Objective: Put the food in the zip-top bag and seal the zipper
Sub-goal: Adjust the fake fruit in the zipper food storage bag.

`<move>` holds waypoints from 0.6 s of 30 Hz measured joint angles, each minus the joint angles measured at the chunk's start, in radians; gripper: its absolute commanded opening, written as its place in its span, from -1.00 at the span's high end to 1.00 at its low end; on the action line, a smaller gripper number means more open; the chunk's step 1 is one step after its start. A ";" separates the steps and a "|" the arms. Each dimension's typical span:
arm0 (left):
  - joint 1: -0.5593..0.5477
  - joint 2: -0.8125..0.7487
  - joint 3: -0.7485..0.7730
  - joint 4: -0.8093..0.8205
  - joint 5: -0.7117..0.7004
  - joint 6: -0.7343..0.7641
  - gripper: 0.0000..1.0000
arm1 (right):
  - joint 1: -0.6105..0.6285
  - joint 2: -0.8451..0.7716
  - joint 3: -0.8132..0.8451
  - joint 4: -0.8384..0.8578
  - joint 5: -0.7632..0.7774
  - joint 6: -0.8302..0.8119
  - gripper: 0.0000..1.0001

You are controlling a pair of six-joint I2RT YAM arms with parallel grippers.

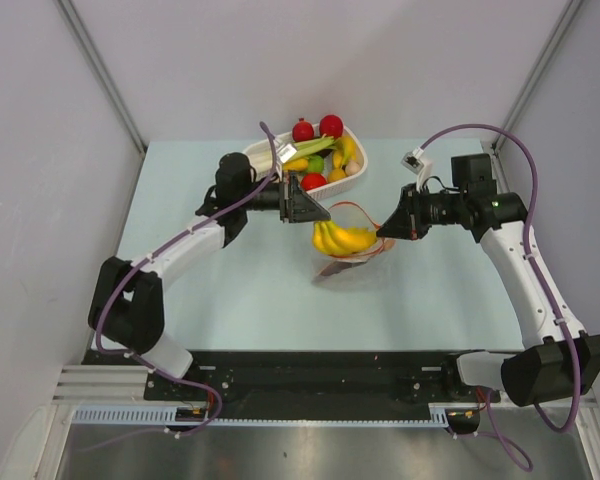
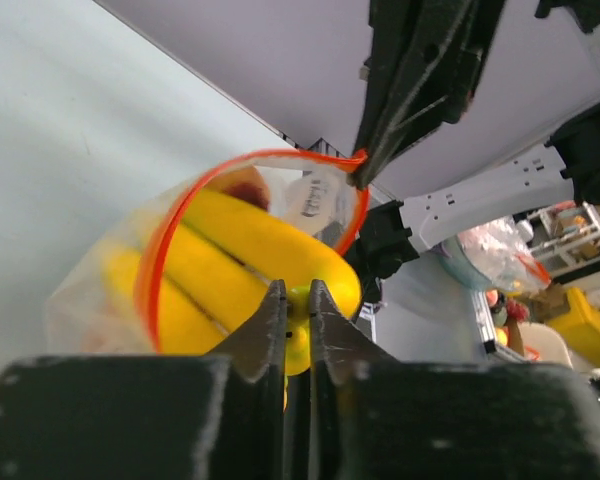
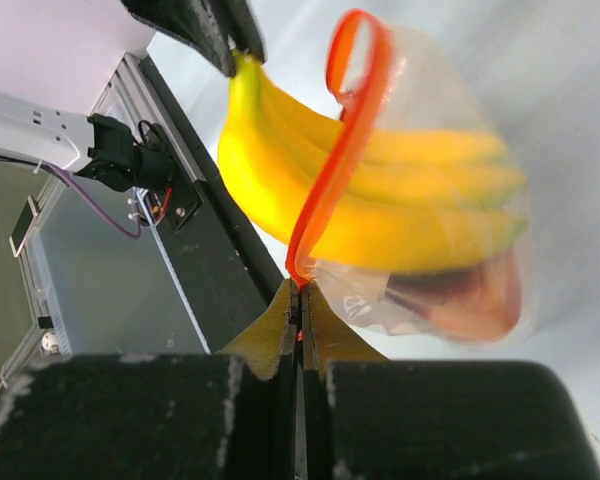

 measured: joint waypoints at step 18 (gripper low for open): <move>-0.235 0.055 0.662 -0.855 -0.654 0.255 1.00 | 0.037 0.016 0.002 0.082 -0.016 0.058 1.00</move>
